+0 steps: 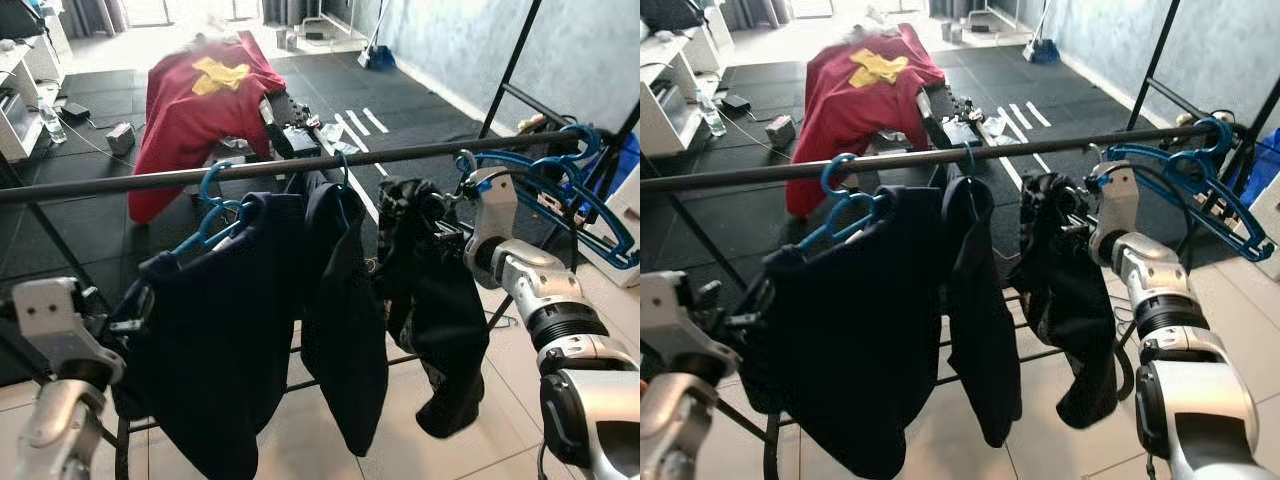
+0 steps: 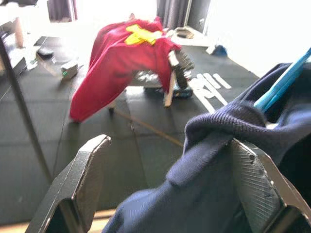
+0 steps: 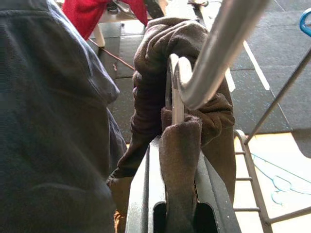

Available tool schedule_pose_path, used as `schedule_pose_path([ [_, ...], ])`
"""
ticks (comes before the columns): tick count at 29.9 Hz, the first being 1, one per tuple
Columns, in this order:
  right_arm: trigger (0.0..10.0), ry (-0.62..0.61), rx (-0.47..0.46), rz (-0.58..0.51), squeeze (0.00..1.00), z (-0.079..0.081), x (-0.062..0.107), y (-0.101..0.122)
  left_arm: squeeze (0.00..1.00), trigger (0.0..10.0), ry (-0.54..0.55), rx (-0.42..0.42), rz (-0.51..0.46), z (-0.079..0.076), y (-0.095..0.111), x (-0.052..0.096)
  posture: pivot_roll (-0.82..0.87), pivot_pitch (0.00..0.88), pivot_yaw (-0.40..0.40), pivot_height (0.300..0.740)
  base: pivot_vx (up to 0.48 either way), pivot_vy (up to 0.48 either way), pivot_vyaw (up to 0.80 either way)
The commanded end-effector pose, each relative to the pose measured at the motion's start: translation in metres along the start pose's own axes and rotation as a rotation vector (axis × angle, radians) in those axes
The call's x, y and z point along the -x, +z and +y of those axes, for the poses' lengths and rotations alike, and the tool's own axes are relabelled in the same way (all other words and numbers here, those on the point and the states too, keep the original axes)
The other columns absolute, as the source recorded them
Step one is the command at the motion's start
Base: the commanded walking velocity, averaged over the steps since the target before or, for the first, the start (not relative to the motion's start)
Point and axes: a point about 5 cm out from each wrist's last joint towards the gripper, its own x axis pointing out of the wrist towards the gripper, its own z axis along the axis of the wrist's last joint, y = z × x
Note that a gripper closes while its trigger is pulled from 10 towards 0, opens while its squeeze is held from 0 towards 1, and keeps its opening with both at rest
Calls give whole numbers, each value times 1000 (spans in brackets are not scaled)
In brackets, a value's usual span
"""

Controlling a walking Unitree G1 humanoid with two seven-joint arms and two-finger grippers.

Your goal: Hang hanger

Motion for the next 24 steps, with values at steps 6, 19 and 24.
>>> schedule_pose_path([
  [6,10000,24,67,-157,0,5,0,43,0,10000,-60,-34,8,1,10,4,38,142,-17,740,0,0,0],
  [19,10000,-117,71,-72,0,-15,3,33,0,10000,-281,-97,177,-16,-5,28,62,138,-19,740,0,0,0],
  [24,10000,-210,27,17,867,-33,11,14,0,10000,-365,-69,178,-26,4,34,72,140,-23,740,0,0,0],
])
